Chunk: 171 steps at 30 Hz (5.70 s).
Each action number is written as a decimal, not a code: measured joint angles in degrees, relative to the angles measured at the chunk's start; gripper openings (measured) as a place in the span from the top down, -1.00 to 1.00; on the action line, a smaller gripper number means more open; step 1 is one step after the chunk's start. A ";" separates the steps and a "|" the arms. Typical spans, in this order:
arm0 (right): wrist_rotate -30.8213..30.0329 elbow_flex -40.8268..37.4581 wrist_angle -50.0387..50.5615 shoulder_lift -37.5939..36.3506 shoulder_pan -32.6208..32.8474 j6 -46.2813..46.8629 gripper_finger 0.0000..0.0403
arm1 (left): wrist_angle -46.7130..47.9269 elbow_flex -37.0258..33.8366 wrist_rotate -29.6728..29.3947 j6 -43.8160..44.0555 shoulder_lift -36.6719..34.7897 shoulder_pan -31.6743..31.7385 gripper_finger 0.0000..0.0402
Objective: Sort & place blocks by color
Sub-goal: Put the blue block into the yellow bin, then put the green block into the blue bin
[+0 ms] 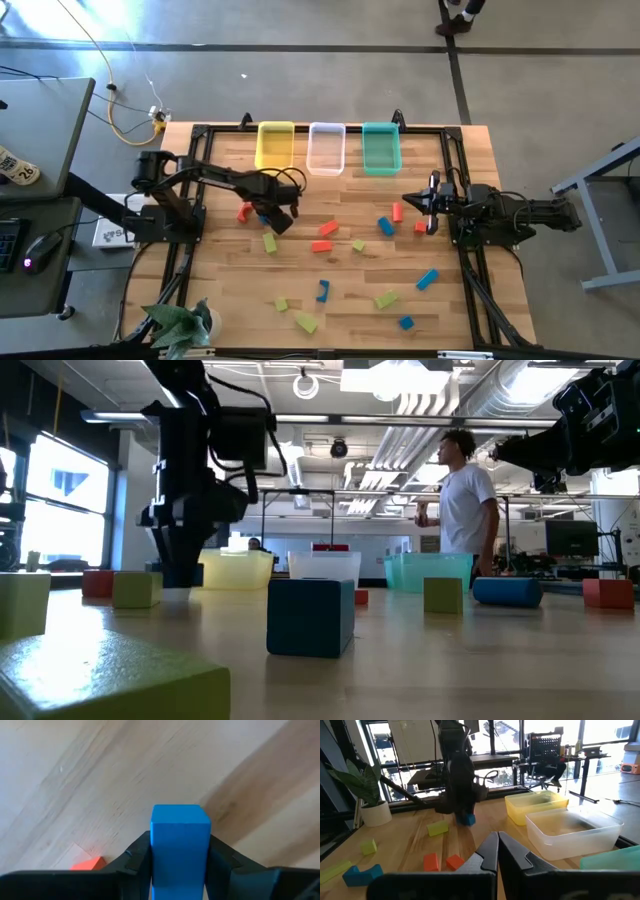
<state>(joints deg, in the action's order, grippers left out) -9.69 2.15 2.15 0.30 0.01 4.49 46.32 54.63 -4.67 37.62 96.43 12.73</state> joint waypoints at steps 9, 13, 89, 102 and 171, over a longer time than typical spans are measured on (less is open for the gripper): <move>0.00 0.00 0.00 0.00 -0.02 0.01 1.00 | -5.48 0.04 -0.65 -3.70 -10.18 1.43 0.48; 0.00 0.00 0.00 0.02 0.00 0.00 1.00 | -10.88 0.11 -3.18 -6.13 -14.64 3.72 0.48; 0.00 0.00 0.00 0.07 -0.01 0.00 1.00 | -8.62 12.79 -4.77 -22.75 5.99 27.39 0.40; 0.01 0.00 -0.18 0.07 -0.01 17.32 1.00 | -9.19 12.79 -2.82 -22.74 5.99 27.39 0.11; 5.41 31.64 9.52 25.65 0.00 39.24 0.36 | 17.38 35.74 5.52 -24.58 -15.01 25.79 0.00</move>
<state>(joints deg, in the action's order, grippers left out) -4.28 33.79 11.68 25.94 0.01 43.73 63.70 90.38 0.85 13.05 81.42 38.52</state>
